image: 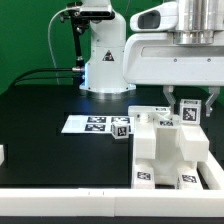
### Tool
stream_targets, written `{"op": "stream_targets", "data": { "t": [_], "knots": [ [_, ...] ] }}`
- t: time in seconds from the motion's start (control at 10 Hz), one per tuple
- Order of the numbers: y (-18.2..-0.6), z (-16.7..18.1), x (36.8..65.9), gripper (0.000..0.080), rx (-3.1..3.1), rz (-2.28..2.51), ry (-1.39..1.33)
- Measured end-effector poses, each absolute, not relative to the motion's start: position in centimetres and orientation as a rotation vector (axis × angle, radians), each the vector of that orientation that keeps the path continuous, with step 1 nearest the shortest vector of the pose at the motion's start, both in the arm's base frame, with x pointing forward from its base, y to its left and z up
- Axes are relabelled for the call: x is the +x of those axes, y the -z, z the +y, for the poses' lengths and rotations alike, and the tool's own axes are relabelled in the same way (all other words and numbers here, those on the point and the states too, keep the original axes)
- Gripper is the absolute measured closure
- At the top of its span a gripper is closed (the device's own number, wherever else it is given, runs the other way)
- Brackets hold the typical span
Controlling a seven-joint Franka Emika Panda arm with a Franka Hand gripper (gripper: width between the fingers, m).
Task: Assemble chair
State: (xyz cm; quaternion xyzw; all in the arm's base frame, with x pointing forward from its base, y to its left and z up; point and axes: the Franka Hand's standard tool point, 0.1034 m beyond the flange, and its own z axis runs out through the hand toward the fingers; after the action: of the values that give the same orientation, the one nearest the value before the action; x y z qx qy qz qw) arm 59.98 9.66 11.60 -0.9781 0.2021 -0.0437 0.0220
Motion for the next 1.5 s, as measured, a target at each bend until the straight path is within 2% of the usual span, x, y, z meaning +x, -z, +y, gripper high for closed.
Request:
{"op": "stream_targets", "data": {
  "t": [0.8, 0.9, 1.0, 1.1, 1.2, 1.5],
  "knots": [
    [-11.54, 10.08, 59.84, 0.0515, -2.797, 1.249, 0.102],
    [-11.52, 10.07, 59.84, 0.0458, -2.799, 1.246, 0.102],
    [-11.51, 10.07, 59.84, 0.0324, -2.799, 1.246, 0.102],
    [-11.5, 10.07, 59.83, 0.0324, -2.799, 1.246, 0.102],
    [-11.49, 10.07, 59.83, 0.0189, -2.799, 1.246, 0.102],
    [-11.57, 9.74, 59.97, 0.0152, -2.88, 1.06, 0.112]
  ]
}}
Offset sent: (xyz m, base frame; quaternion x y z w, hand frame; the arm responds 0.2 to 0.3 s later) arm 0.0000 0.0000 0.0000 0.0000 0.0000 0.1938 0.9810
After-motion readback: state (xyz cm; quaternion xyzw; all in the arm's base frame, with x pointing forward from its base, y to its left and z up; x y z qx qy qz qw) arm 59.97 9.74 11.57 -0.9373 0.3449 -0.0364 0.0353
